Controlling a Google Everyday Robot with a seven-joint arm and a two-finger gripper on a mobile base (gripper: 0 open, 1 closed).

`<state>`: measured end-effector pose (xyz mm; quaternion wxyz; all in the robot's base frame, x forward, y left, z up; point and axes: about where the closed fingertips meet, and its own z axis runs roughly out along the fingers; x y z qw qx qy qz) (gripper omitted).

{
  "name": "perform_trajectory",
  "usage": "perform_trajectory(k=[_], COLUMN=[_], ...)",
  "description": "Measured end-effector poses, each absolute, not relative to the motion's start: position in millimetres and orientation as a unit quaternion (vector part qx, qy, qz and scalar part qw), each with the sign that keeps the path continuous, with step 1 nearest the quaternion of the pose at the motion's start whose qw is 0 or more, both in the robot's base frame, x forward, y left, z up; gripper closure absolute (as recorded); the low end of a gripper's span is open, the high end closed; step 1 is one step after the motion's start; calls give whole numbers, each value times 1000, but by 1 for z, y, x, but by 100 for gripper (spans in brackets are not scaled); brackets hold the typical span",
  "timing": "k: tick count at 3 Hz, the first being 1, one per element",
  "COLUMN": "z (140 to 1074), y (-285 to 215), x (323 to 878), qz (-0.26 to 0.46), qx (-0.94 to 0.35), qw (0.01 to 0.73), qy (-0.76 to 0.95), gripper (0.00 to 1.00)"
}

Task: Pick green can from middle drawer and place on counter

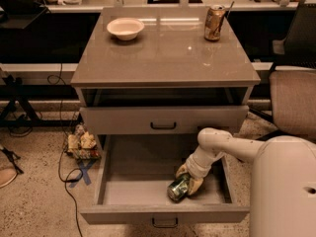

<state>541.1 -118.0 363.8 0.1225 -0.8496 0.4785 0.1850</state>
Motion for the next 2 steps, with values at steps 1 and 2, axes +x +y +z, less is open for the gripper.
perform_trajectory(k=[1,2], z=[359,369], y=[-120,-121], x=[540,538], qz=[203,205], qx=[-842,-835], qw=[129,138], qy=[484,491], gripper=[66,89])
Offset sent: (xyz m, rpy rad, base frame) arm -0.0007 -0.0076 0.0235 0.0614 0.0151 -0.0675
